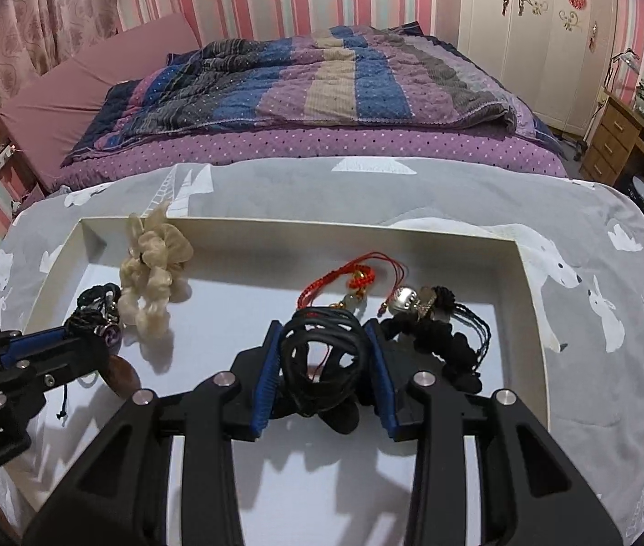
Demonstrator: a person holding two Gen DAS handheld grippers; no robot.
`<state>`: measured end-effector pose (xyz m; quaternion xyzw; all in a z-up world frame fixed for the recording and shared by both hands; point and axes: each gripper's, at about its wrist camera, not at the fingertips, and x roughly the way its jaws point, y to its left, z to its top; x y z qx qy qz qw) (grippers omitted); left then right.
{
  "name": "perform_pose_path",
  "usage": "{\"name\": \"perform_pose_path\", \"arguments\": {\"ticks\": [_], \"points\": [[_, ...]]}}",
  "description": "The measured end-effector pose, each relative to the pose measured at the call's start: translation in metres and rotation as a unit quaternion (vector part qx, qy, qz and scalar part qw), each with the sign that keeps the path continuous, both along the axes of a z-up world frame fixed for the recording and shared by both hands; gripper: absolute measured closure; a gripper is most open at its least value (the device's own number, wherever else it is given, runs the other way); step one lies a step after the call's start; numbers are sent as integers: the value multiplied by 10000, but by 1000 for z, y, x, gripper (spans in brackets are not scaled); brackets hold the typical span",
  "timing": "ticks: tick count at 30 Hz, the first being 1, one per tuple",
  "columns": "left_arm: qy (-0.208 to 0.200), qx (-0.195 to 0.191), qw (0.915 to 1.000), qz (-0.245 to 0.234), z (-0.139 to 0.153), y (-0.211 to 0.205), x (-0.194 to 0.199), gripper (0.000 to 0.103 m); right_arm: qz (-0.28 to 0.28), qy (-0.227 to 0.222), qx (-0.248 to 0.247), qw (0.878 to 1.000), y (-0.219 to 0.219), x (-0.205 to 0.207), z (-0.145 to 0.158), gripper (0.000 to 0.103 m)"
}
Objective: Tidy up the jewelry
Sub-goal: 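Carry the teardrop pendant with the left tool while the right tool carries the hair tie into the tray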
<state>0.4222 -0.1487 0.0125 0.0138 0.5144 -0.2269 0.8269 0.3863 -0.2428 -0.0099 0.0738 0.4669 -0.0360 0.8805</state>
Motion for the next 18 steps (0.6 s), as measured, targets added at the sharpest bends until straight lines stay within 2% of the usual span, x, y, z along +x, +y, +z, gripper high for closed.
{"name": "perform_pose_path", "arguments": {"ticks": [8,18], "points": [[-2,121,9997,212,-5,7,14,86,91,178,-181,9996,5,14,-8,66],[-197,415,9985,305,-11,6,12,86,74,214,-202,9995,8,13,-10,65]]}}
